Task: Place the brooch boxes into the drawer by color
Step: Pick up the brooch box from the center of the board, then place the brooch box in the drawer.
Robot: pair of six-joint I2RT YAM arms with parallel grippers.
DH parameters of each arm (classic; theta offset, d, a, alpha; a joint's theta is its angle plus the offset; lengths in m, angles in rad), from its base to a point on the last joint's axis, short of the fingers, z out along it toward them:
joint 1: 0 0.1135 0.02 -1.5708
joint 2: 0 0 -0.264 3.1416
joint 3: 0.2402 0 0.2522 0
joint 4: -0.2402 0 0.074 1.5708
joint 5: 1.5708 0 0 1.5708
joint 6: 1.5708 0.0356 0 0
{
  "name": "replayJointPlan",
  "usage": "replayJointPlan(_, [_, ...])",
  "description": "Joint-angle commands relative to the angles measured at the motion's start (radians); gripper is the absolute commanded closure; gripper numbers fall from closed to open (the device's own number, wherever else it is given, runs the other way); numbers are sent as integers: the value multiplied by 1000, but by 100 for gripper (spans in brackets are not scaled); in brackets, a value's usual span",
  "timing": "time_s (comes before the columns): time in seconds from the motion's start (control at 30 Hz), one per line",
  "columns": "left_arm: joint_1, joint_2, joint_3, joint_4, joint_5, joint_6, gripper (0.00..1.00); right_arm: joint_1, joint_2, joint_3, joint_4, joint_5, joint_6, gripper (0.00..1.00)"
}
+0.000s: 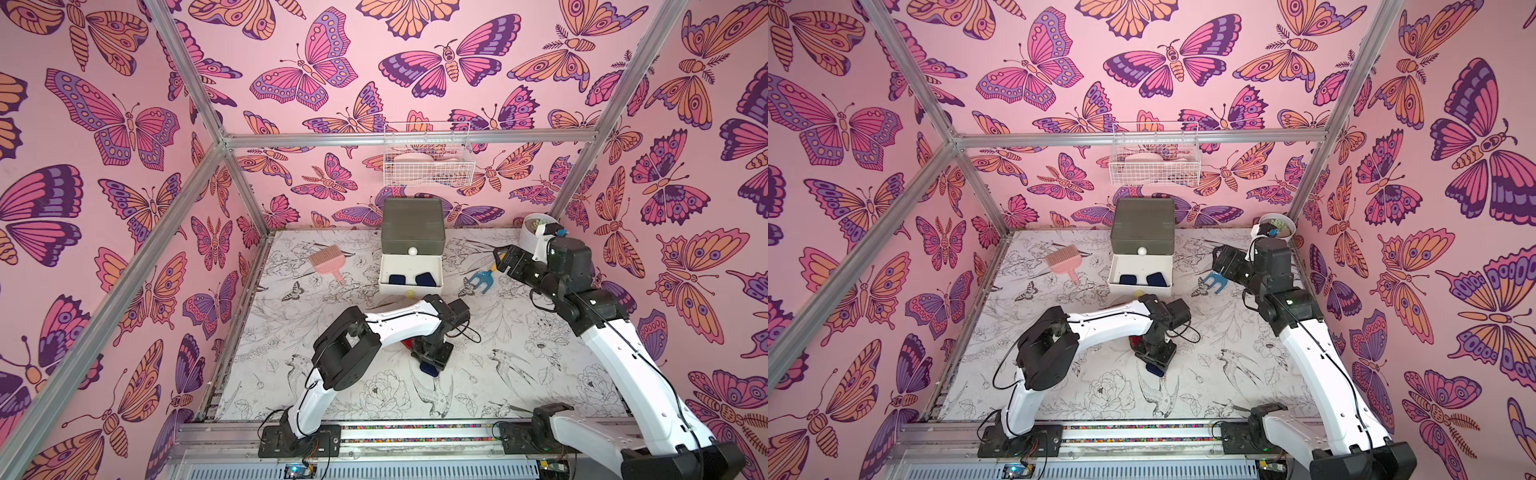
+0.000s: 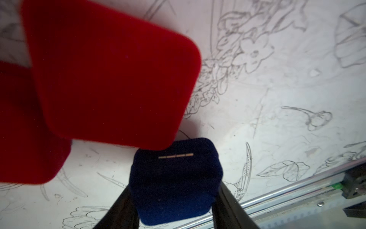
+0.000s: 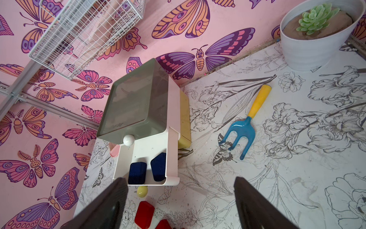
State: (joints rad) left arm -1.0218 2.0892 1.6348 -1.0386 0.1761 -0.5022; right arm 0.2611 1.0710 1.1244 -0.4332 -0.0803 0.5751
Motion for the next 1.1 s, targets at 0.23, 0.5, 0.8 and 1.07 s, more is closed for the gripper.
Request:
replayJointPlan(0.23, [26,-189,304,-193,-128,-9,50,-10,-41,-98,100,-33,36,11])
replayJointPlan(0.5, [211,-132,492,-194,-174,80,48,-10,-93,-213,211,-22,104,11])
replayJointPlan(0.8, [391,28,646,-170,-233,224,45,-7,-72,-239,248,-24,122,11])
replayJointPlan(1.07, [447,154,709,-120,-139,270,44,-5,-102,-258,199,48,117,11])
